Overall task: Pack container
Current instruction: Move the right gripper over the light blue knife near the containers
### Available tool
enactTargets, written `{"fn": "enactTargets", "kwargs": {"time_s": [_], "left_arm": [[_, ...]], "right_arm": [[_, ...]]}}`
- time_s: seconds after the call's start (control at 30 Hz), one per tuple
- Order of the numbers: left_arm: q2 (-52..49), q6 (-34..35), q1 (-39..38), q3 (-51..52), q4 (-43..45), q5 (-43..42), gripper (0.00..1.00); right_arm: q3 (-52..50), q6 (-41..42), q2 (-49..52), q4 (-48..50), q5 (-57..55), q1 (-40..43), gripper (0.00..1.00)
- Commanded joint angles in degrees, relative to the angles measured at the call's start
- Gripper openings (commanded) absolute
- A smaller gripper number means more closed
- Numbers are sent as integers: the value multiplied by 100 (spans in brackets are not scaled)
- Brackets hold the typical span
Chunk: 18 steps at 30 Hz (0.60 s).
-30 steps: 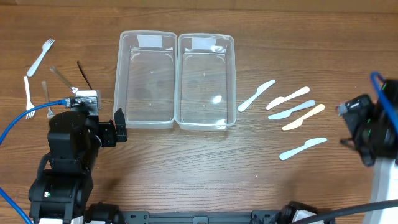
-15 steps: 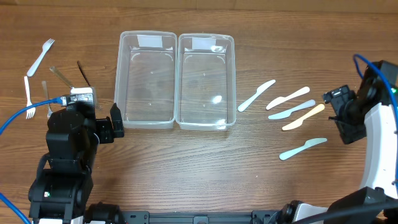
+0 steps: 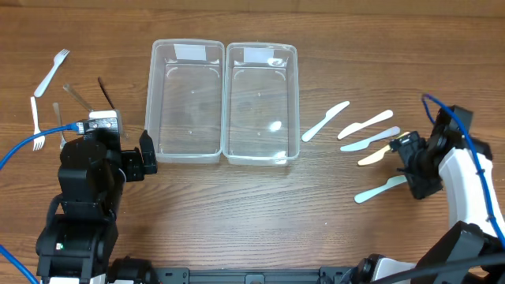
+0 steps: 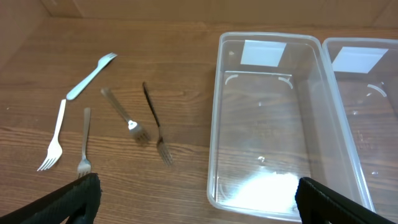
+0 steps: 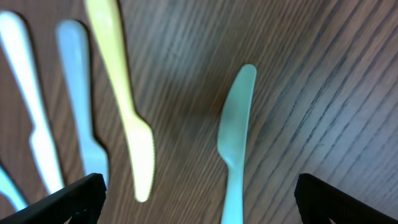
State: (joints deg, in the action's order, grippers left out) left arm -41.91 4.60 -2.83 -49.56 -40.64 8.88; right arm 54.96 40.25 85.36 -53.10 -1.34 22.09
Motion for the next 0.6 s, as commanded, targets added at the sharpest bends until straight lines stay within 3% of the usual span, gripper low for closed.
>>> {"fn": "enactTargets", "kwargs": {"time_s": [0.0,0.57], "left_arm": [[2,122,57,-166,42,74,100],[2,122,57,-166,39,72,100]], "right_arm": [[-437,24,-37,238,9,17,100],[-1259,-24,-37,636,116,11,100]]}}
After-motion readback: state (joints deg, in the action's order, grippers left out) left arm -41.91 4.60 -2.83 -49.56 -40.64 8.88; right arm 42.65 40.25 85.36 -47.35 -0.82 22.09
